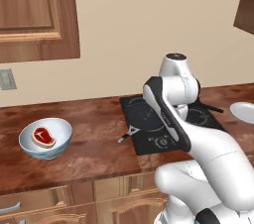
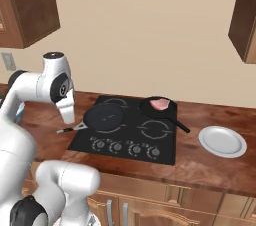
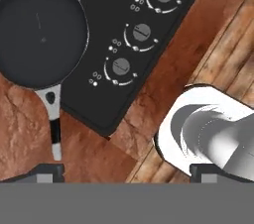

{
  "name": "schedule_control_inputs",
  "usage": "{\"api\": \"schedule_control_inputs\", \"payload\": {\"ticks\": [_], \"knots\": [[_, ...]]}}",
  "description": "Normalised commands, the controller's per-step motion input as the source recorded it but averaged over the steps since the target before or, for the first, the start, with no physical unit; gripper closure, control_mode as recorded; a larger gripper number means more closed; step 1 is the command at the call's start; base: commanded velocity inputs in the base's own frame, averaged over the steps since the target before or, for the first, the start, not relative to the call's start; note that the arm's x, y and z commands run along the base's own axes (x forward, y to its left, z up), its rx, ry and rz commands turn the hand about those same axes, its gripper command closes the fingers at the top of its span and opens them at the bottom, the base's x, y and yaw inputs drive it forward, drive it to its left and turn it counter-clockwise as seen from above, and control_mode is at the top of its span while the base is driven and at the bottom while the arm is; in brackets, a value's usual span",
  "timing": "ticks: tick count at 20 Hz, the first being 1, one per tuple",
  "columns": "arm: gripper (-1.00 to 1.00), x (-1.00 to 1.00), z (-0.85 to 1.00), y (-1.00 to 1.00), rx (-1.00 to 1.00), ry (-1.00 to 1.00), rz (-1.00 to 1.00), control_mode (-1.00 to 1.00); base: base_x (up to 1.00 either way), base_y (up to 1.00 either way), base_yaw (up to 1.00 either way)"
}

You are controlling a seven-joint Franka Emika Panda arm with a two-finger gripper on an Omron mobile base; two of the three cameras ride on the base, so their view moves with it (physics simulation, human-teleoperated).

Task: Place one of the steaks on the plate and the other in the bowl. Then place the bowl in the fridge.

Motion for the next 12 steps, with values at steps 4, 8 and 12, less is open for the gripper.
{"api": "schedule_control_inputs", "payload": {"ticks": [4, 8, 12], "knots": [[-1.0, 0.0, 0.0, -0.99, 0.01, 0.01, -0.59, -1.0, 0.0, 0.0, 0.0], [-1.0, 0.09, 0.1, -0.89, 0.05, 0.04, -0.39, -1.0, 0.0, 0.0, 0.0], [-1.0, 0.35, 0.24, -0.68, 0.05, 0.04, -0.23, -1.0, 0.0, 0.0, 0.0]]}}
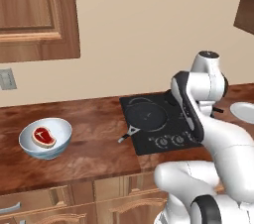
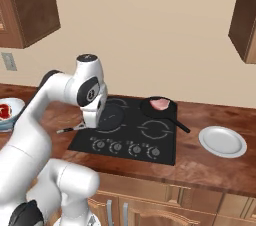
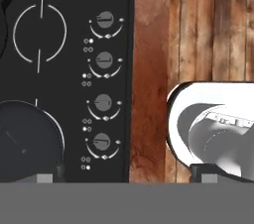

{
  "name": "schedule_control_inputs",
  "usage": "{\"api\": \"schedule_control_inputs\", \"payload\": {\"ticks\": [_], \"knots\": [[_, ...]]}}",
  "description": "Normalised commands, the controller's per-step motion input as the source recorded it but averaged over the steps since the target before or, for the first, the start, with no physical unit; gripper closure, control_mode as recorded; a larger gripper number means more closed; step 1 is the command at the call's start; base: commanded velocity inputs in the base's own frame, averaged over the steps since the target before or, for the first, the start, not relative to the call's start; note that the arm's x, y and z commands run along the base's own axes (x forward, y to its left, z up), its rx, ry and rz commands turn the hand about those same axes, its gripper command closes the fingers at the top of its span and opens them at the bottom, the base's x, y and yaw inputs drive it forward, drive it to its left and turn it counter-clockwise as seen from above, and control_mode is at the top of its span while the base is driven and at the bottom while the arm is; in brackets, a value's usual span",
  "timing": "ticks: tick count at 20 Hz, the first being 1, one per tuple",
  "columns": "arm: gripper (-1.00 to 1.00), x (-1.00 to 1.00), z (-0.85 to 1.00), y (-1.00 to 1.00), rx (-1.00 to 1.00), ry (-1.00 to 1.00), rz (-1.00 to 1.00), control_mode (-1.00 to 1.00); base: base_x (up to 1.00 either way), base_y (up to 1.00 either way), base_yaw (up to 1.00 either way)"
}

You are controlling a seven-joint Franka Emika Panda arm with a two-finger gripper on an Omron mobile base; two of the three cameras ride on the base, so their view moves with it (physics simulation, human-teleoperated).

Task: Place one of the steaks on the plate and the other in the bowl. Then place the bowl in the fridge.

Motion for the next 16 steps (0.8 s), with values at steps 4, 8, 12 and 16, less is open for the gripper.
{"api": "schedule_control_inputs", "payload": {"ticks": [4, 8, 12, 16], "knots": [[-1.0, 0.62, 0.28, -0.44, 0.07, 0.12, -0.04, -1.0, 0.0, 0.0, 0.0], [-1.0, 0.59, 0.23, -0.35, 0.1, 0.08, 0.0, -1.0, 0.0, 0.0, 0.0], [-1.0, 0.53, 0.03, -0.31, 0.03, 0.0, -0.08, -1.0, 0.0, 0.0, 0.0], [-1.0, 0.49, 0.0, -0.35, 0.0, 0.08, -0.01, -1.0, 0.0, 0.0, 0.0]]}}
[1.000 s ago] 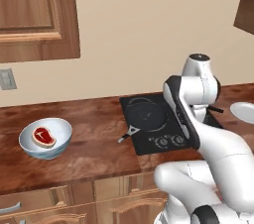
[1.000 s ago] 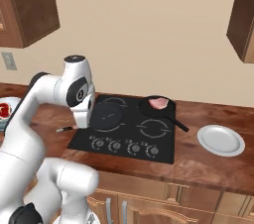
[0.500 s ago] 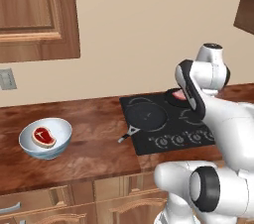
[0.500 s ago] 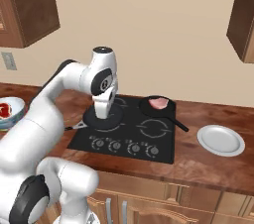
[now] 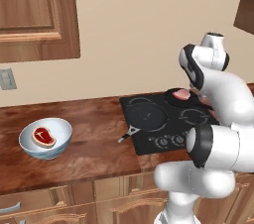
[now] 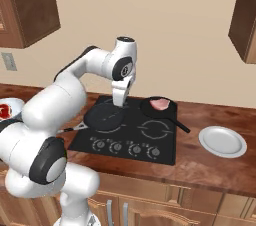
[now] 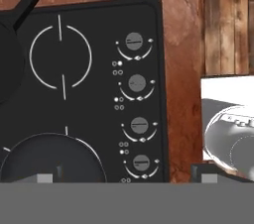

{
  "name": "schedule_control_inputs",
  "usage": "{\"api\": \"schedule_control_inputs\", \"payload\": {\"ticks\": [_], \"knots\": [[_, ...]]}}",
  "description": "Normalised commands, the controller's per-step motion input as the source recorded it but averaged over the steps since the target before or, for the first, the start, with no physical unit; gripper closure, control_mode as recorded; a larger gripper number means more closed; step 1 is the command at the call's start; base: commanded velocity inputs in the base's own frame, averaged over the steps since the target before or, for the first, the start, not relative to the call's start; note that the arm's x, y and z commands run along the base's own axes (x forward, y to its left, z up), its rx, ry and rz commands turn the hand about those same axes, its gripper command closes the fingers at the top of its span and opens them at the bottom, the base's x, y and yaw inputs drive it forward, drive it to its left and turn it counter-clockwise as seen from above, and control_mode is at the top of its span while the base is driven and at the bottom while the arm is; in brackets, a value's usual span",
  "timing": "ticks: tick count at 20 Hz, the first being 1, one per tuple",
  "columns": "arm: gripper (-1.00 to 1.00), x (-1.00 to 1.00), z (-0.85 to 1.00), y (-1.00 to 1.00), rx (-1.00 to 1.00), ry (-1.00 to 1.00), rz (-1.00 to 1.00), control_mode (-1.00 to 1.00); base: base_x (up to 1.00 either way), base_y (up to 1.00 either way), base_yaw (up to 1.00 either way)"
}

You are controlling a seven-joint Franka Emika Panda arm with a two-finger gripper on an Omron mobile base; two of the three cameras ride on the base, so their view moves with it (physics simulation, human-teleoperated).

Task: Place one of the steaks on the plate and the other in the bowl. Then place the bowl in the fridge.

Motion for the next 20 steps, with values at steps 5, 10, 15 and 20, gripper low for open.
{"api": "schedule_control_inputs", "payload": {"ticks": [5, 10, 15, 20], "knots": [[-1.0, 0.27, -0.18, -0.42, 0.0, 0.01, 0.0, -1.0, 0.0, 0.0, 0.0], [-1.0, 0.16, -0.3, -0.4, 0.0, 0.0, 0.02, -1.0, 0.0, 0.0, 0.0], [-1.0, 0.17, -0.27, -0.29, 0.0, 0.0, 0.07, -1.0, 0.0, 0.0, 0.0], [-1.0, 0.15, -0.3, -0.14, 0.0, -0.08, 0.11, -1.0, 0.0, 0.0, 0.0]]}}
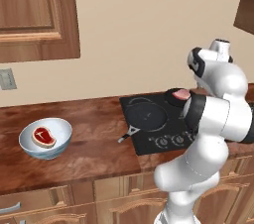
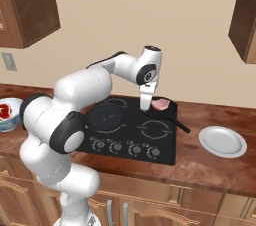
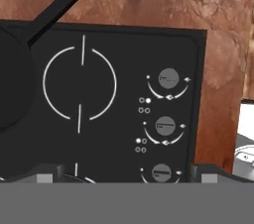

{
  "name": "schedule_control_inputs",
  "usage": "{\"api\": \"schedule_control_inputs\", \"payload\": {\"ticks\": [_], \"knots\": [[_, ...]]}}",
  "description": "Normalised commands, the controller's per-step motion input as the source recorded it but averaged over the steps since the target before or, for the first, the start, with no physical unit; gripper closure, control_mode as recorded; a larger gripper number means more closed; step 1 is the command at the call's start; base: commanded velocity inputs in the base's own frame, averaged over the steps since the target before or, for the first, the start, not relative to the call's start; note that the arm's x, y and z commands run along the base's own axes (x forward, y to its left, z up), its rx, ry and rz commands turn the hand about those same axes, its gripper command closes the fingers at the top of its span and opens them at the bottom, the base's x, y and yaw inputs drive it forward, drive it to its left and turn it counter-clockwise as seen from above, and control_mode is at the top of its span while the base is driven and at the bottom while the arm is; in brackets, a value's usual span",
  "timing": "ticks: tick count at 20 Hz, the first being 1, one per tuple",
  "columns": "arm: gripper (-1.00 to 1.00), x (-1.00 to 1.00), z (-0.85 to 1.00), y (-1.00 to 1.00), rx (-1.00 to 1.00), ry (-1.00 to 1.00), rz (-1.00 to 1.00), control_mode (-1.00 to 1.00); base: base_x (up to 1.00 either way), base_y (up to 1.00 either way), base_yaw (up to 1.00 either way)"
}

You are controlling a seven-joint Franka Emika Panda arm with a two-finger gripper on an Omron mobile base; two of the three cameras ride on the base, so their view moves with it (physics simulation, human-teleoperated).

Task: Place one of the steaks on the plate and the other in the bowl. Then place the bowl in the fridge.

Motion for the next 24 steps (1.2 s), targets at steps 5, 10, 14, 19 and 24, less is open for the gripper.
{"api": "schedule_control_inputs", "payload": {"ticks": [5, 10, 14, 19, 24], "knots": [[-1.0, 0.15, -0.31, -0.07, 0.0, -0.14, 0.08, -1.0, 0.0, 0.0, 0.0], [-1.0, 0.36, -0.11, 0.0, 0.0, -0.01, 0.05, -1.0, 0.0, 0.0, 0.0], [-1.0, 0.4, -0.01, -0.1, 0.01, 0.07, 0.08, -1.0, 0.0, 0.0, 0.0], [-1.0, 0.26, -0.19, -0.2, 0.0, 0.04, 0.05, -1.0, 0.0, 0.0, 0.0], [-1.0, 0.31, -0.23, -0.14, 0.0, 0.0, 0.05, -1.0, 0.0, 0.0, 0.0]]}}
